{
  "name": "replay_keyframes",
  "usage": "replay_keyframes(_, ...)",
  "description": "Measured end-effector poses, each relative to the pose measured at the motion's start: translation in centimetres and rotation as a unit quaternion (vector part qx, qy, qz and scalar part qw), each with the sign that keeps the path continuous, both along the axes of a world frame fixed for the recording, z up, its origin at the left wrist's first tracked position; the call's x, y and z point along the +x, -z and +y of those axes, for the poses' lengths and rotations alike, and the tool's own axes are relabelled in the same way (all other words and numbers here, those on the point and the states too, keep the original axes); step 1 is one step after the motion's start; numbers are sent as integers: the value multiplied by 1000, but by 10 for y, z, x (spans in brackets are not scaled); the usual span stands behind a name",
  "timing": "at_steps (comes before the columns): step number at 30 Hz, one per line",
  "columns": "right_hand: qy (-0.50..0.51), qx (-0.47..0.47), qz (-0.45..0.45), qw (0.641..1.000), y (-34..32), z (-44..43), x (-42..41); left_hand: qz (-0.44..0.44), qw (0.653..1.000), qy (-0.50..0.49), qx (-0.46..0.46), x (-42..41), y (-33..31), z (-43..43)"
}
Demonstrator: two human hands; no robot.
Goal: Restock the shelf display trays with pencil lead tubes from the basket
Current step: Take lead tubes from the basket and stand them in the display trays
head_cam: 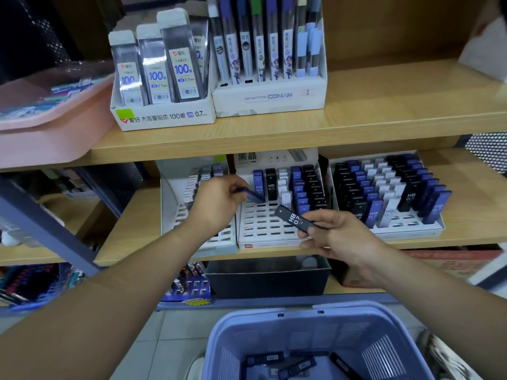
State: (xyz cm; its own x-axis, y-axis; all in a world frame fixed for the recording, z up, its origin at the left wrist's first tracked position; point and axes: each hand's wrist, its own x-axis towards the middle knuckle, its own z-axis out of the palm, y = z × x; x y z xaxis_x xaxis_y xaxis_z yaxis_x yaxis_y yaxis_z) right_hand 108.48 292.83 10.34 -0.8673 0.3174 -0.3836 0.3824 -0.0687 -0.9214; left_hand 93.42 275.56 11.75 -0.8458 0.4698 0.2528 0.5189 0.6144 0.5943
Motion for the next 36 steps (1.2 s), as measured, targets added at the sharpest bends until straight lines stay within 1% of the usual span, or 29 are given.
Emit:
replay_keyframes(2, -5, 5, -3, 1000, -3, 5, 2, 38, 999, 3, -21, -2, 4, 9)
replay_keyframes(5, -9, -5, -1, 1000, -6, 7, 2, 66, 996, 17, -54, -5, 9, 13)
replay_keyframes(9, -12, -20, -1, 1000, -4, 7, 3, 71, 995, 27, -69, -8, 13, 15)
replay_keyframes(15, -4, -36, -2, 999, -4, 12, 8, 85, 986, 61, -131, -15, 11, 18)
replay_keyframes(18, -2, -41, 0, 999, -4, 13, 10, 82, 984, 55, -151, -19, 12, 20)
replay_keyframes(20, 3, -47, 1, 999, -3, 13, 11, 69, 988, 32, -137, -20, 10, 25)
replay_keyframes(23, 11, -59, 4, 998, -4, 15, 11, 35, 996, 1, -77, -23, 11, 32)
replay_keyframes(24, 13, -65, 6, 998, -4, 15, 10, 35, 996, 0, -77, -24, 12, 34)
replay_keyframes(31, 16, -77, 9, 997, -7, 14, 9, 92, 984, 20, -148, -27, 11, 42)
replay_keyframes(33, 17, -72, 9, 997, -7, 12, 7, 98, 983, 24, -151, -26, 10, 41)
replay_keyframes(35, 12, -58, 11, 998, -7, 12, 6, 74, 992, 12, -105, -19, 4, 40)
replay_keyframes(36, 9, -49, 12, 999, -7, 11, 6, 18, 998, 1, -54, -13, -2, 39)
